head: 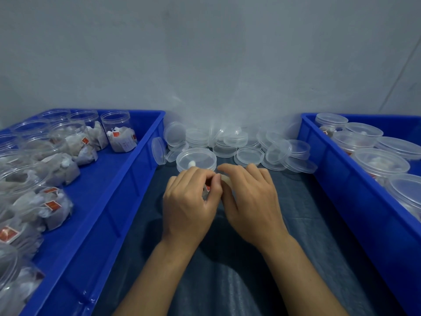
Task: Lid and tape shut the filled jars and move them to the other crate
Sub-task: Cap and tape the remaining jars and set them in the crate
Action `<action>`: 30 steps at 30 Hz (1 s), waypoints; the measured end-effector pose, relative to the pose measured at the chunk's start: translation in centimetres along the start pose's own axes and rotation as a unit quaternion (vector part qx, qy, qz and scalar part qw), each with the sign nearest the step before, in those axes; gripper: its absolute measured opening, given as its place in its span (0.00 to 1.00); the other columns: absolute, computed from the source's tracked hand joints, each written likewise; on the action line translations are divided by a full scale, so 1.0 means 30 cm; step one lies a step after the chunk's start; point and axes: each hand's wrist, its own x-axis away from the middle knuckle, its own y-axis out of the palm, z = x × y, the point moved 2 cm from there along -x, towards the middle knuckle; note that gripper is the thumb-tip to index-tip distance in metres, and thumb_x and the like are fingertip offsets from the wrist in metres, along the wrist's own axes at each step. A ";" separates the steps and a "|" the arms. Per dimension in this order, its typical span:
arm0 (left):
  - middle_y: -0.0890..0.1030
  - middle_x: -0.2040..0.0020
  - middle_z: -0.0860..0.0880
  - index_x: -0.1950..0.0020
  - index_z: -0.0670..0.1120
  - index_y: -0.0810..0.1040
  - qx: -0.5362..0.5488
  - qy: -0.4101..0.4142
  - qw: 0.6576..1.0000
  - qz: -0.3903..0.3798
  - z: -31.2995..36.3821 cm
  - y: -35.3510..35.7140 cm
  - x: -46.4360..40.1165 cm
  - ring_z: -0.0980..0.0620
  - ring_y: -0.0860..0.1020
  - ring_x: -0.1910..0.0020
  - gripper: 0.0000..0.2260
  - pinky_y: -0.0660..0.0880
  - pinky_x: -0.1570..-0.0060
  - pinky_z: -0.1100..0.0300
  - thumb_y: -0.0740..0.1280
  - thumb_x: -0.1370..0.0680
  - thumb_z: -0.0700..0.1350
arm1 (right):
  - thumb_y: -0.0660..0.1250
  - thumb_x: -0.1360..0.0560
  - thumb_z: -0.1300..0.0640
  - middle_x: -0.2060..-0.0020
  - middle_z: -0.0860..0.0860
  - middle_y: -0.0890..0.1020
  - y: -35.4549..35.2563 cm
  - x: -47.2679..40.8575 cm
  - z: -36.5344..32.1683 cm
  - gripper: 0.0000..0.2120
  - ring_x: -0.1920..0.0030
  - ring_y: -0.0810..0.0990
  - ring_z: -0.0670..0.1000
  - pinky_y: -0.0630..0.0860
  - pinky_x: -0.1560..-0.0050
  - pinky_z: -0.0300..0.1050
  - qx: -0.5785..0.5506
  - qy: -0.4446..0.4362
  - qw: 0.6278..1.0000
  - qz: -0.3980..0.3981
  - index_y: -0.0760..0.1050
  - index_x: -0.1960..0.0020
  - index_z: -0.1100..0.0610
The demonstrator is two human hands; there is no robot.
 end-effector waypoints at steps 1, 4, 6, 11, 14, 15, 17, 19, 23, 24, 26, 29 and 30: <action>0.79 0.61 0.53 0.55 0.45 0.81 0.005 -0.007 1.000 -0.005 0.000 0.000 0.000 0.51 0.75 0.63 0.08 0.73 0.60 0.48 0.68 0.16 0.44 | 0.66 0.18 0.58 0.55 0.48 0.82 0.002 0.004 0.000 0.09 0.59 0.75 0.54 0.71 0.54 0.53 -0.027 0.013 0.999 -0.019 0.80 0.39 0.57; 0.79 0.60 0.52 0.54 0.44 0.81 0.035 -0.031 0.999 -0.017 0.000 0.002 -0.001 0.52 0.74 0.62 0.08 0.73 0.61 0.55 0.68 0.16 0.44 | 0.63 0.17 0.53 0.55 0.42 0.81 0.001 0.011 -0.004 0.12 0.58 0.77 0.47 0.74 0.55 0.50 -0.130 0.077 0.987 -0.061 0.76 0.35 0.51; 0.79 0.59 0.52 0.54 0.44 0.80 0.051 -0.041 0.998 -0.022 0.001 0.000 -0.004 0.54 0.75 0.62 0.09 0.72 0.61 0.59 0.67 0.16 0.46 | 0.62 0.18 0.50 0.62 0.40 0.79 0.002 0.010 -0.001 0.10 0.61 0.78 0.45 0.74 0.59 0.46 -0.198 0.131 0.969 -0.075 0.75 0.38 0.45; 0.80 0.59 0.53 0.53 0.44 0.80 0.068 -0.058 0.996 -0.024 0.004 -0.008 -0.008 0.55 0.76 0.62 0.09 0.71 0.61 0.63 0.66 0.16 0.47 | 0.65 0.23 0.52 0.62 0.54 0.84 0.006 -0.008 -0.001 0.11 0.66 0.82 0.57 0.81 0.61 0.61 -0.460 0.312 0.823 -0.116 0.79 0.42 0.47; 0.80 0.59 0.52 0.53 0.44 0.81 0.061 -0.054 0.996 -0.034 0.005 -0.007 -0.005 0.54 0.76 0.62 0.10 0.71 0.61 0.62 0.66 0.16 0.48 | 0.67 0.20 0.56 0.58 0.65 0.86 -0.004 -0.020 -0.003 0.10 0.68 0.83 0.61 0.81 0.65 0.52 -0.545 0.350 0.743 -0.170 0.77 0.40 0.56; 0.79 0.59 0.52 0.53 0.44 0.80 0.056 -0.050 0.996 -0.037 0.005 -0.007 -0.005 0.54 0.75 0.61 0.10 0.70 0.60 0.63 0.66 0.16 0.48 | 0.66 0.17 0.58 0.58 0.67 0.85 -0.008 -0.022 -0.004 0.08 0.68 0.83 0.62 0.81 0.66 0.50 -0.555 0.352 0.731 -0.185 0.77 0.39 0.57; 0.79 0.59 0.53 0.53 0.44 0.80 0.054 -0.046 0.997 -0.042 0.005 -0.007 -0.005 0.54 0.75 0.61 0.09 0.69 0.59 0.65 0.66 0.16 0.48 | 0.64 0.16 0.61 0.58 0.68 0.85 -0.012 -0.024 -0.005 0.07 0.69 0.84 0.61 0.81 0.65 0.50 -0.566 0.362 0.713 -0.199 0.77 0.40 0.58; 0.79 0.59 0.53 0.52 0.45 0.80 0.055 -0.046 0.996 -0.046 0.003 -0.008 -0.004 0.55 0.75 0.61 0.10 0.69 0.60 0.64 0.66 0.16 0.49 | 0.63 0.17 0.63 0.59 0.66 0.85 -0.011 -0.023 -0.006 0.06 0.69 0.84 0.60 0.81 0.66 0.48 -0.579 0.378 0.696 -0.194 0.76 0.42 0.59; 0.79 0.59 0.53 0.53 0.45 0.80 0.051 -0.032 0.997 -0.045 -0.001 -0.009 -0.003 0.53 0.75 0.62 0.11 0.70 0.60 0.62 0.66 0.16 0.49 | 0.65 0.19 0.64 0.67 0.54 0.81 -0.004 -0.022 0.006 0.06 0.74 0.77 0.54 0.73 0.73 0.44 -0.527 0.367 0.748 -0.169 0.78 0.49 0.55; 0.79 0.59 0.52 0.54 0.44 0.80 0.048 -0.030 0.997 -0.044 -0.001 -0.007 -0.003 0.53 0.75 0.62 0.11 0.70 0.60 0.61 0.66 0.16 0.49 | 0.66 0.20 0.63 0.69 0.51 0.80 -0.004 -0.021 0.012 0.08 0.74 0.75 0.51 0.71 0.74 0.43 -0.490 0.350 0.782 -0.160 0.79 0.52 0.52; 0.79 0.60 0.51 0.55 0.43 0.79 0.045 -0.023 0.998 -0.043 -0.003 -0.005 -0.004 0.51 0.75 0.62 0.10 0.70 0.60 0.59 0.67 0.16 0.47 | 0.66 0.21 0.59 0.70 0.49 0.80 -0.007 -0.017 0.020 0.09 0.72 0.72 0.47 0.70 0.70 0.44 -0.386 0.301 0.861 -0.140 0.80 0.54 0.46; 0.78 0.61 0.51 0.55 0.43 0.79 0.035 0.000 0.998 -0.044 -0.002 -0.003 -0.004 0.50 0.74 0.62 0.09 0.72 0.60 0.55 0.68 0.16 0.45 | 0.62 0.24 0.49 0.71 0.42 0.77 -0.021 -0.008 0.018 0.05 0.69 0.74 0.47 0.72 0.65 0.46 -0.189 0.203 0.953 -0.127 0.76 0.51 0.43; 0.78 0.61 0.51 0.55 0.43 0.79 0.034 0.005 0.998 -0.046 -0.002 -0.002 -0.003 0.49 0.74 0.62 0.09 0.73 0.61 0.54 0.68 0.16 0.45 | 0.59 0.24 0.47 0.71 0.41 0.76 -0.025 -0.009 0.013 0.07 0.68 0.75 0.48 0.72 0.64 0.47 -0.149 0.182 0.964 -0.128 0.75 0.50 0.43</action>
